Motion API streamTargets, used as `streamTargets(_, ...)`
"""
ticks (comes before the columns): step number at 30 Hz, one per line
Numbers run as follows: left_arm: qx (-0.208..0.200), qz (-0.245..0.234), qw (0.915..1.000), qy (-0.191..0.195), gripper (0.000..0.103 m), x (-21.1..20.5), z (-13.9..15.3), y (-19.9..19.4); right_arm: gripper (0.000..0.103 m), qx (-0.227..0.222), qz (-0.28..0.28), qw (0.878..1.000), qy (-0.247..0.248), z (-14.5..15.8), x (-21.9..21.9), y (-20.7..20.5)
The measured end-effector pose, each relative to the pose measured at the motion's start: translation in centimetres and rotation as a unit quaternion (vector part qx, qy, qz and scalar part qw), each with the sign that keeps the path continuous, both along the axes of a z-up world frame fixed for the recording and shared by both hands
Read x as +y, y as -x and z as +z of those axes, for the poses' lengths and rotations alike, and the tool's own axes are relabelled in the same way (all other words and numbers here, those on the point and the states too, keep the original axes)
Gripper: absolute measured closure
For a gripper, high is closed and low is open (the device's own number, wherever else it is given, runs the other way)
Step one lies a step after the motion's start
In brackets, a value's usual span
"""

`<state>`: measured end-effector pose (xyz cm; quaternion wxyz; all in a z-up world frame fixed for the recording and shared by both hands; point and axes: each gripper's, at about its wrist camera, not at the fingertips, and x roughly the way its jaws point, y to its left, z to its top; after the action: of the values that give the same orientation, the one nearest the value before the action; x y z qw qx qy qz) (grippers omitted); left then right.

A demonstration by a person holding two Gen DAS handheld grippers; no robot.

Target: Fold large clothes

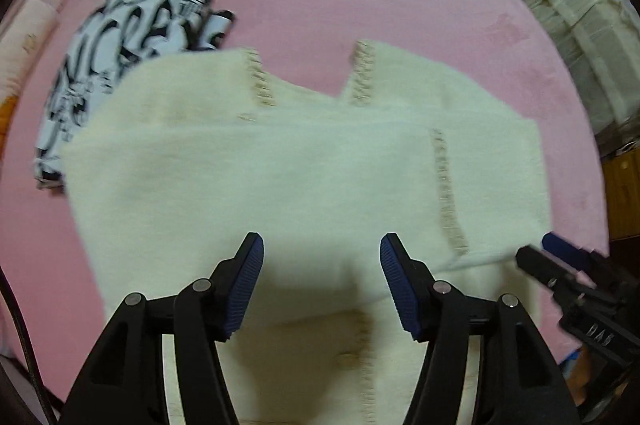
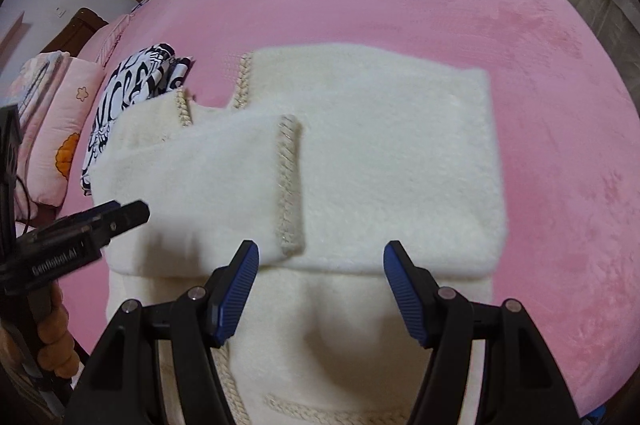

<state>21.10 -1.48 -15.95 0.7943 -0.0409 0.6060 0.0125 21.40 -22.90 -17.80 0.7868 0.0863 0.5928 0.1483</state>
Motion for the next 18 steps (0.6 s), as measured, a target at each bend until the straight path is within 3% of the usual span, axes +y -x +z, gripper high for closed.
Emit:
streamTargets(8,-0.020,0.030,0.9991,0.019,0.044,7.5,0.5,1.4,0.038,0.019,0.011,1.000,-0.015,-2.5,3.4,-3.4)
streamTargets(13,-0.020,0.092,0.9956,0.008,0.044,15.2,-0.6,1.9,0.038,0.026,0.007,1.000,-0.010,-4.6,5.0,-5.9)
streamTargets(18,-0.037,0.165,0.9853,0.027,0.044,22.9,-2.1,2.4,0.038,0.033,0.003,0.999,-0.002,-6.8,6.7,-8.3)
